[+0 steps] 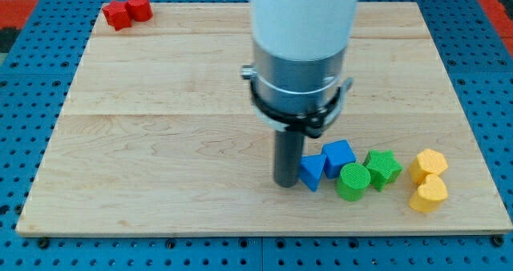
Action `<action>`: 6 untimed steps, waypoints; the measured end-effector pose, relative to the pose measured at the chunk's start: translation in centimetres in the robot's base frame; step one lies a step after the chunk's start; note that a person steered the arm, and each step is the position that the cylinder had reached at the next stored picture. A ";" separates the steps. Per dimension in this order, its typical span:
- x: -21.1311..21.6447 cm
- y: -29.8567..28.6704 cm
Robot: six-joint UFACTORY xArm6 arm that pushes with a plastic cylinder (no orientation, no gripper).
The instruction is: Point your arm to the top left
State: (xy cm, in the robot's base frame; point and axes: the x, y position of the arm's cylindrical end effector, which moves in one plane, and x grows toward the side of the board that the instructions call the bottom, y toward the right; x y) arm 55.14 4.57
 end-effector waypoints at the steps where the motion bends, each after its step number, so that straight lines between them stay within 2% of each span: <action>1: -0.3 -5.5; 3: -12.4 -15.7; 4: -20.6 -34.8; 5: -20.9 -35.1; 6: -27.5 -34.3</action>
